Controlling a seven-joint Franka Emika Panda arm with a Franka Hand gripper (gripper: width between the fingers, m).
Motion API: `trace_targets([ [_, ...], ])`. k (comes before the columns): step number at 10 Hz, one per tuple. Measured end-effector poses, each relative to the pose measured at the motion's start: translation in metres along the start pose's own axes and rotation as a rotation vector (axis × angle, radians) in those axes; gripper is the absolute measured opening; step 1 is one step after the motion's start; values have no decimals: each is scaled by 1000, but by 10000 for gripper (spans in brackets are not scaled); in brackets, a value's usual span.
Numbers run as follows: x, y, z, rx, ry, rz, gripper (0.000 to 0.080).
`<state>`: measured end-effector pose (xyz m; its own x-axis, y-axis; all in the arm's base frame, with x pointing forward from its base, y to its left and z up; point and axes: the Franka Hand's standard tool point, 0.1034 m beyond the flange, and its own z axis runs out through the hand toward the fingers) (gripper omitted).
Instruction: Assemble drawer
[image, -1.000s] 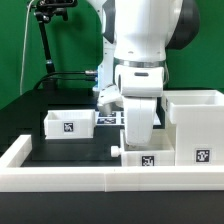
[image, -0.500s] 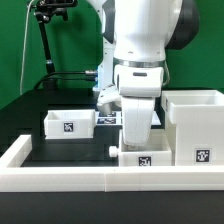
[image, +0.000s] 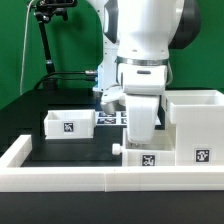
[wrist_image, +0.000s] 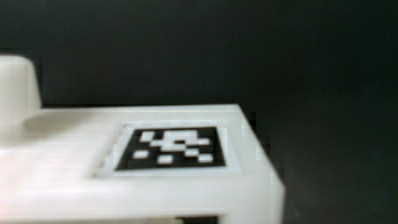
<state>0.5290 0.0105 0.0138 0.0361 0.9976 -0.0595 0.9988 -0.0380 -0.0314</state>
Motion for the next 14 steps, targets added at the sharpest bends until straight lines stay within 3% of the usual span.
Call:
trace_targets([
  [3, 2, 2, 0, -15, -15, -54, 47],
  [12, 2, 1, 1, -11, -16, -32, 47],
  [13, 1, 1, 1, -10, -17, -31, 110],
  [14, 0, 1, 1, -10, -17, -29, 297],
])
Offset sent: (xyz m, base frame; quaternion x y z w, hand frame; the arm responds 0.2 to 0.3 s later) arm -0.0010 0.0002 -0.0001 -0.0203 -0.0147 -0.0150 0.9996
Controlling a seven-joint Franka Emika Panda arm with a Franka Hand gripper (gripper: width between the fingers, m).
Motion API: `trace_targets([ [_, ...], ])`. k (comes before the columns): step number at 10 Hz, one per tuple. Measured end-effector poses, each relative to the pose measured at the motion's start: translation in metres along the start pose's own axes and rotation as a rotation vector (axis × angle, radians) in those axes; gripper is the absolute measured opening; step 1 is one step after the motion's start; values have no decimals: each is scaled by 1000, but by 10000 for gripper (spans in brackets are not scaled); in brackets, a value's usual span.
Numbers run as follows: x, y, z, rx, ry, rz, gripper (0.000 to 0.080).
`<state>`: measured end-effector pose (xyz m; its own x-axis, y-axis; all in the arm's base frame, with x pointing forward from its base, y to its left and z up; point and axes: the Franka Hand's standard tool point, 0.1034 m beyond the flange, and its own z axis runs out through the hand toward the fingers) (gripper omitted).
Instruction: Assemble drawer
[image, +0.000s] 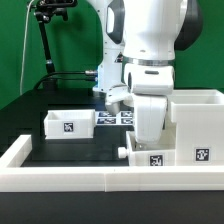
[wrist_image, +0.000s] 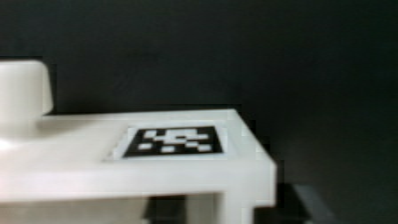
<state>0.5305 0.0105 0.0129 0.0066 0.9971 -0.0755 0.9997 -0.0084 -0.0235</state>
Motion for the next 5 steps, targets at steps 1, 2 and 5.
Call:
trace_targets([
  [1, 0, 0, 0, 0, 0, 0, 434],
  [2, 0, 0, -1, -1, 0, 1, 434],
  [5, -4, 1, -24, -11, -7, 2, 631],
])
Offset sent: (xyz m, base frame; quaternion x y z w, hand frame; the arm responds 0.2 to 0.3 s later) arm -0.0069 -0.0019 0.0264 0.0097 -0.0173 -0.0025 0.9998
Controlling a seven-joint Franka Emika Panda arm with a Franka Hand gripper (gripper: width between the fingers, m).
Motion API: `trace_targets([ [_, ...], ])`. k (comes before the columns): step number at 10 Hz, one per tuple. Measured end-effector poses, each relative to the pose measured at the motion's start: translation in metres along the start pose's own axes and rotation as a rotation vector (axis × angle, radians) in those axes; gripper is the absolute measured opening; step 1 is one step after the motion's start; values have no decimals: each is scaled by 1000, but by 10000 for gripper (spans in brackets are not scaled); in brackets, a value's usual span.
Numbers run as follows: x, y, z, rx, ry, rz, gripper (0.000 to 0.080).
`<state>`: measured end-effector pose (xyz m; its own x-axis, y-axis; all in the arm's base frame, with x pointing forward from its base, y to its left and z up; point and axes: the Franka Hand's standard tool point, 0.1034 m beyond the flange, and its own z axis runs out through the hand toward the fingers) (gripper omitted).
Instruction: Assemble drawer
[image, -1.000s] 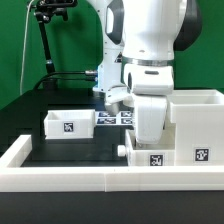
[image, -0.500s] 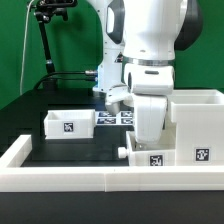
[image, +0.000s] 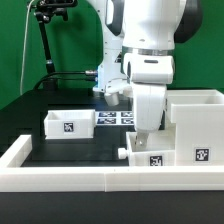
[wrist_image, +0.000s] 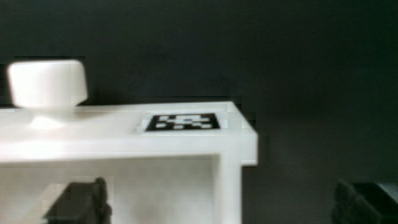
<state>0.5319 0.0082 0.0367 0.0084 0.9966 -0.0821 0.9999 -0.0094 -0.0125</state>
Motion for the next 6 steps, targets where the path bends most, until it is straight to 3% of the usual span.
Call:
trace_targets([
  [3, -16, 5, -26, -15, -14, 8, 649],
  [6, -44, 7, -39, -15, -28, -13, 649],
])
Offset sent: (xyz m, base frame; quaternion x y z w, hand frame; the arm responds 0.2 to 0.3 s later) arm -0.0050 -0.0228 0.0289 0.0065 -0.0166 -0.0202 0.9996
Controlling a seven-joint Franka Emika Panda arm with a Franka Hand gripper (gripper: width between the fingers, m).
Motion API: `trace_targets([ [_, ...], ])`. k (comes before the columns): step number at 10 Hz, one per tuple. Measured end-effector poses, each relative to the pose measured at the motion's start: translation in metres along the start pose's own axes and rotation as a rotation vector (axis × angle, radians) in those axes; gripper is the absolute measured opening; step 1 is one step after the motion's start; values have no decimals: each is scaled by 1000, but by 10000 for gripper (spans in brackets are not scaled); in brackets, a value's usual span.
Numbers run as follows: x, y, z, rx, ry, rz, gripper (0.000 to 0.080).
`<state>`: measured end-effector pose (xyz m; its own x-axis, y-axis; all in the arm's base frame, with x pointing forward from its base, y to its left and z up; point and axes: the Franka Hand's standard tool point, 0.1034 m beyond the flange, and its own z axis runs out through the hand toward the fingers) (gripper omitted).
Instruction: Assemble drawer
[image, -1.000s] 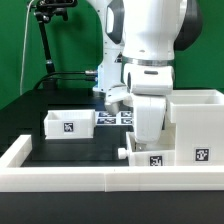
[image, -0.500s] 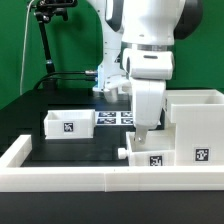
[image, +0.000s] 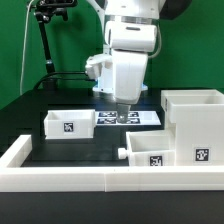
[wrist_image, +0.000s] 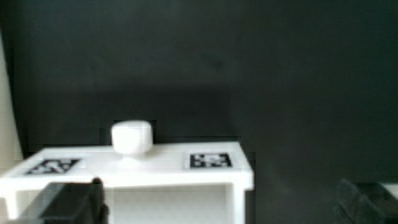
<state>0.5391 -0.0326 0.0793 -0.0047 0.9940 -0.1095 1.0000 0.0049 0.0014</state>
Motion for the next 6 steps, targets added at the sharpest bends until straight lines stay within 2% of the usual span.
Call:
trace_targets([
  [2, -21, -1, 2, 3, -3, 18, 649],
  [4, -24, -2, 3, 5, 1, 14, 649],
  [5, -32, -3, 5, 9, 28, 0, 649],
  [6, -44, -5, 14, 18, 56, -47, 649],
])
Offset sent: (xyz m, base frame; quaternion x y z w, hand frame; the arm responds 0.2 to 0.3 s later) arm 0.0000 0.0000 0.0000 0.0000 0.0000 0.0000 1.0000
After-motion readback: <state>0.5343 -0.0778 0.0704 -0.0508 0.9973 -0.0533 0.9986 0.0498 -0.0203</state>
